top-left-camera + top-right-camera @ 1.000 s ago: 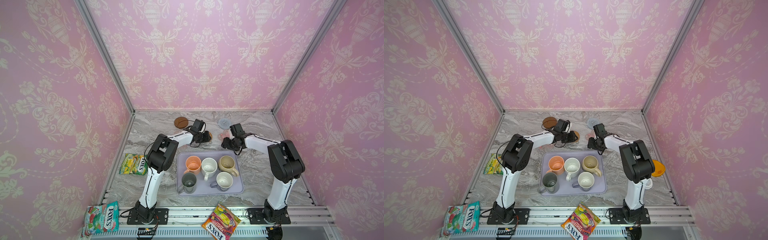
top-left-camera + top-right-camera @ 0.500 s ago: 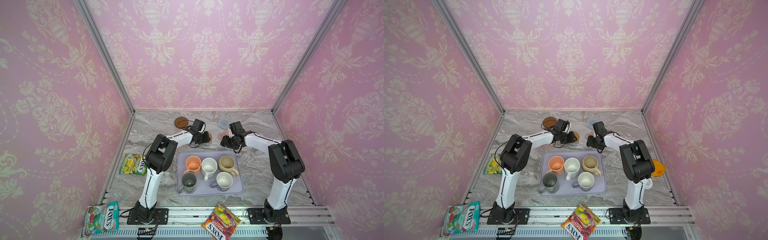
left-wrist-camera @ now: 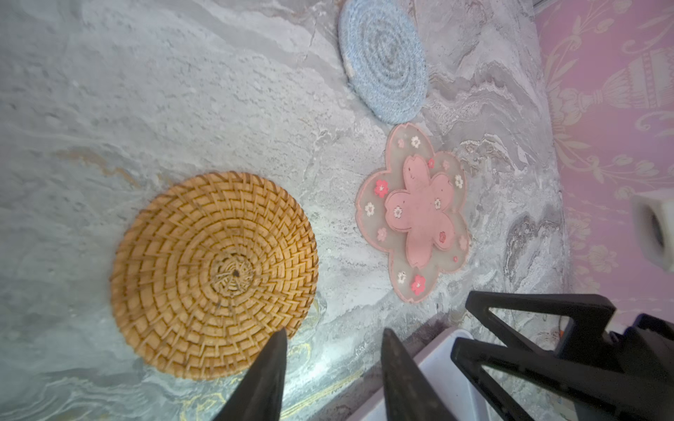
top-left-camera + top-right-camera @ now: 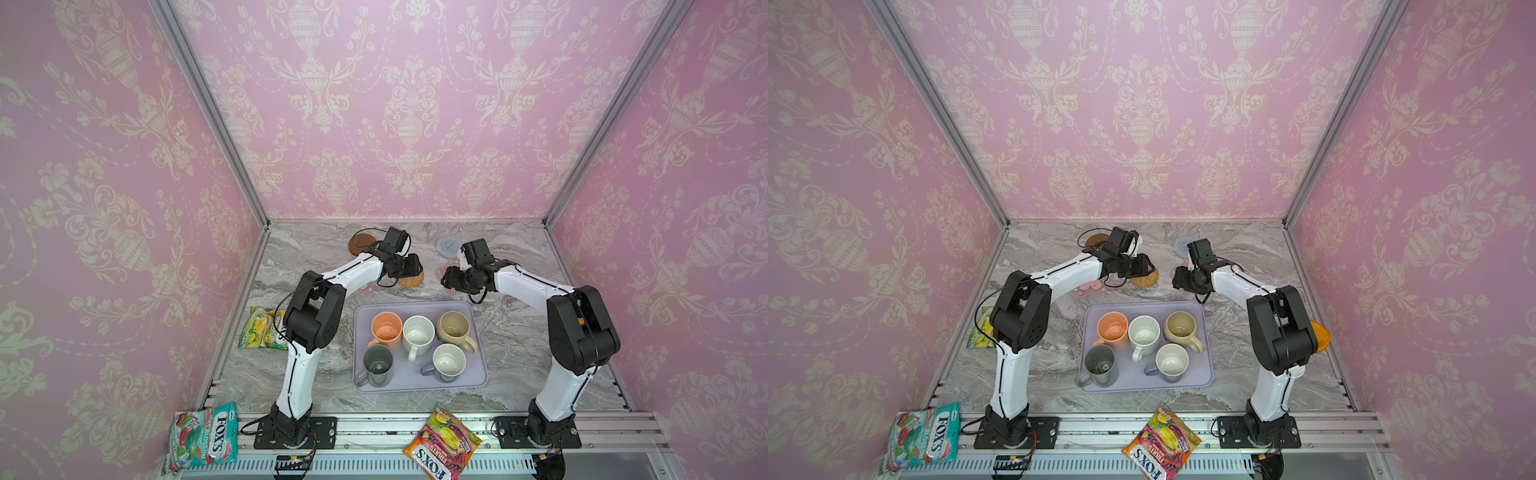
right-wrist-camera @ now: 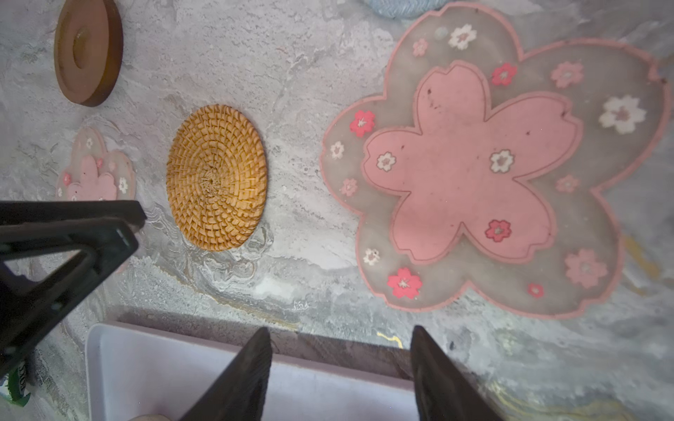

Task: Place cups on coasters
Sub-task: Move the coaster to the top-center of the table, then move the coaster to the top-left of the table.

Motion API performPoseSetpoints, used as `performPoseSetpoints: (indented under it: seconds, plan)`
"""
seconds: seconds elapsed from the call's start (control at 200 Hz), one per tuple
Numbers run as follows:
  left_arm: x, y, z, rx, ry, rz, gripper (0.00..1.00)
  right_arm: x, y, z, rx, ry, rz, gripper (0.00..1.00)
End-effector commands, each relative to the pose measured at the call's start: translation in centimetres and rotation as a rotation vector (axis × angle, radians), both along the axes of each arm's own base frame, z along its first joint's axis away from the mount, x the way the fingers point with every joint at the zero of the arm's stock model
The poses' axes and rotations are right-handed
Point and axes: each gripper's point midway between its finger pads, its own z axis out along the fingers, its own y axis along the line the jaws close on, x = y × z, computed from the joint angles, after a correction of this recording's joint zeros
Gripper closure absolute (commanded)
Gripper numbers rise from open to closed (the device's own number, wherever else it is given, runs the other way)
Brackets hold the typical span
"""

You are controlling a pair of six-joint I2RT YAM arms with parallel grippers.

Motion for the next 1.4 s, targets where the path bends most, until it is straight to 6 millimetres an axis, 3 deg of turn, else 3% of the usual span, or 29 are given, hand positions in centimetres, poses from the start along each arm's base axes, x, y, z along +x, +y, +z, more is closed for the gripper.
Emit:
performPoseSetpoints:
  seconds: [0.0, 0.22, 0.425, 0.721, 0.846, 1.101, 1.396]
  plan:
    - [0.4, 2.8, 2.5, 0.122, -0.061, -0.010, 0.48, -0.4, -0.2, 2.8, -0.027, -0.064, 0.026, 0.36]
    - [1.5, 6.8, 4.0, 0.299, -0.140, -0.010, 0.40, -1.2, -1.9, 4.9, -0.123, -0.120, 0.043, 0.34]
    - [3.5, 10.4, 4.6, 0.347, -0.156, 0.044, 0.35, -1.8, -3.4, 6.7, -0.201, -0.156, 0.042, 0.32]
    - [7.2, 15.4, 4.1, 0.384, -0.157, 0.144, 0.40, -2.2, -5.2, 8.2, -0.291, -0.191, 0.021, 0.31]
    - [8.8, 16.6, 3.7, 0.421, -0.177, 0.187, 0.61, -2.0, -5.3, 8.5, -0.294, -0.203, 0.020, 0.31]
    - [11.5, 16.8, 2.0, 0.413, -0.180, 0.197, 0.61, -1.1, -5.2, 8.7, -0.309, -0.211, 0.032, 0.30]
    - [14.3, 18.1, -0.2, 0.419, -0.186, 0.254, 0.71, -0.1, -5.0, 8.6, -0.318, -0.217, 0.043, 0.30]
